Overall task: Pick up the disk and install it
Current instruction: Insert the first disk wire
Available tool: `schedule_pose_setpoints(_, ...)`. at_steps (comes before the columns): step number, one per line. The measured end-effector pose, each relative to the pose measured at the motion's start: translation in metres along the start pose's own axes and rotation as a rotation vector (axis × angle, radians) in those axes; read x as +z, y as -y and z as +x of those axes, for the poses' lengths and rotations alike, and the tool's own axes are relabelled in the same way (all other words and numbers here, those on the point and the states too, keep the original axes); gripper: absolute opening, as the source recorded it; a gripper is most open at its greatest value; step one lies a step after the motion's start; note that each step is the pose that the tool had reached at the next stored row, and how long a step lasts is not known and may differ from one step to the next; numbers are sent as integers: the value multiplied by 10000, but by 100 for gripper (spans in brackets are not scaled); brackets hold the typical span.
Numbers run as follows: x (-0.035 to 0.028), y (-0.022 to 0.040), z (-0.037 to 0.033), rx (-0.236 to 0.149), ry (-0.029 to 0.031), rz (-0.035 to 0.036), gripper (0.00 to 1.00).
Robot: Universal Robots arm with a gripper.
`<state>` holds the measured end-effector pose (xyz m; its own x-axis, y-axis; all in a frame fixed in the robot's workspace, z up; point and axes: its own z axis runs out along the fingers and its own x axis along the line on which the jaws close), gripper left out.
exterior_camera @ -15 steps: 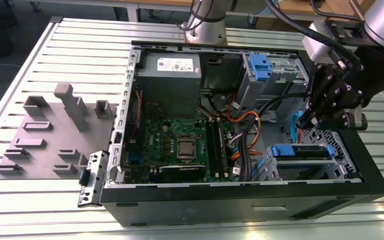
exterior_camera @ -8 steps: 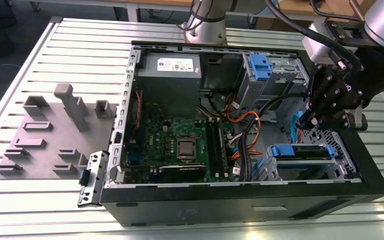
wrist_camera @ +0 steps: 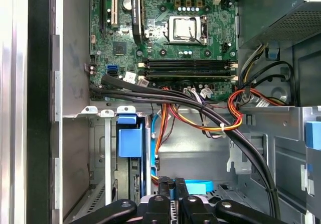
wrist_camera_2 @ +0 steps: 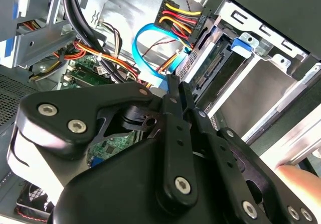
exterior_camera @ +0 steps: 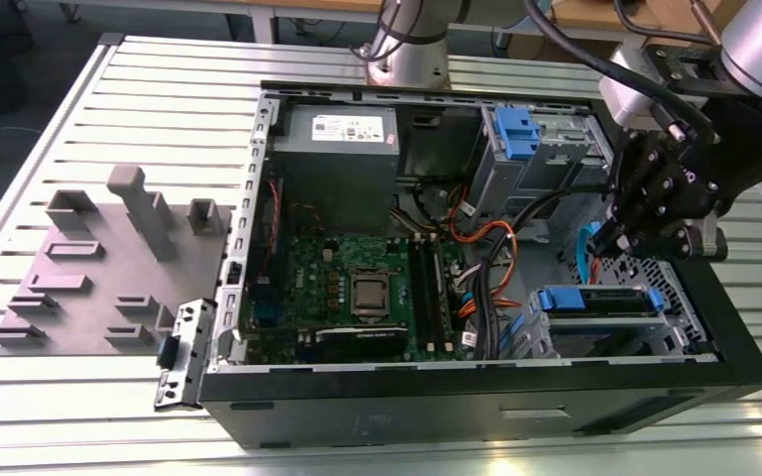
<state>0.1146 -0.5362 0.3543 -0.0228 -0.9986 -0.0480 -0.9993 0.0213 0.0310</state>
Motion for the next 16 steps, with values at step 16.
schedule_pose_setpoints(16, 35, 3, 127, 0, 0, 8, 16)
